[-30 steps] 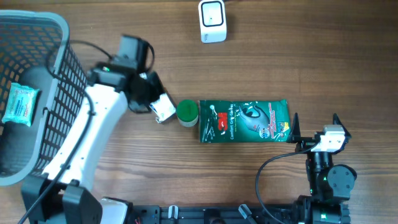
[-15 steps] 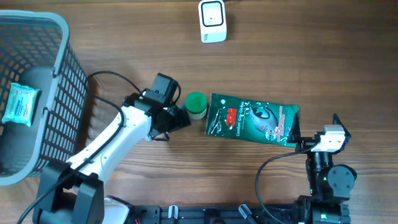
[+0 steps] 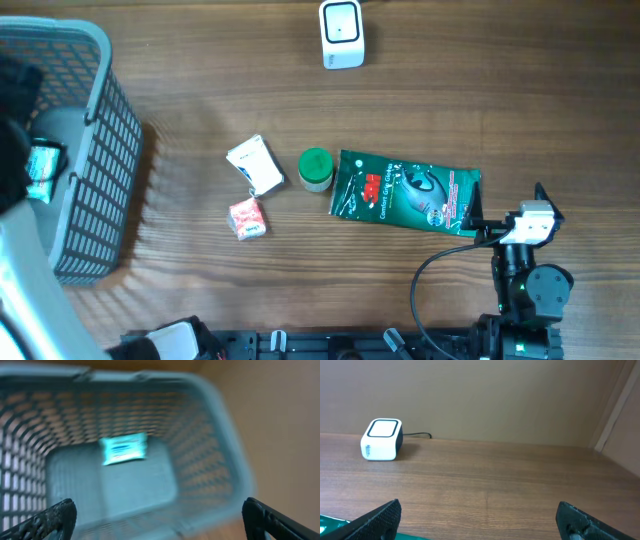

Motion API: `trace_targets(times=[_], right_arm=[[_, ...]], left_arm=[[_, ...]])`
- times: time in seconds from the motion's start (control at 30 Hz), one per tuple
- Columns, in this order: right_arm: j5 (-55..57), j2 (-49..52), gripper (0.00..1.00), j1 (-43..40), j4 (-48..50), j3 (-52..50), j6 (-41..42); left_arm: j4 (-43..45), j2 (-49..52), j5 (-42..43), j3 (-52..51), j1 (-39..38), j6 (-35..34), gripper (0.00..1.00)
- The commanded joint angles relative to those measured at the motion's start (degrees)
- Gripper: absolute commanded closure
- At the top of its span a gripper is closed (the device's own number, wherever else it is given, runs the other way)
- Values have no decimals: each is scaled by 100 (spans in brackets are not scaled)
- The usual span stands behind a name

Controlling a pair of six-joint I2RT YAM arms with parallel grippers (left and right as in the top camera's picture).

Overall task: Scan the item barcode
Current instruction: 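Reach into the basket and grasp the light green wipes pack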

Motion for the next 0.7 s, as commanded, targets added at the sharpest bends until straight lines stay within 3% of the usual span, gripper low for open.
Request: trace_targets(times=[0.0, 0.1, 0.2, 0.3, 0.47, 0.67], right_arm=[[52, -35, 0, 7, 20, -7, 79], [52, -35, 0, 7, 20, -7, 76], [52, -35, 0, 7, 20, -7, 76], [52, -35, 0, 7, 20, -7, 76], [52, -35, 0, 7, 20, -7, 79], [52, -35, 0, 7, 20, -7, 76]], left_arm=[[787, 170, 721, -1416, 1036, -367, 0], [2087, 170, 841, -2780, 1510, -297, 0], [3825, 181, 1510, -4162, 1867, 332, 0], [5117, 540, 1602, -5272, 2210, 879, 0], [5729, 1698, 1904, -5327, 2470, 1139, 0], [6387, 2218, 2006, -5327, 2470, 1633, 0]])
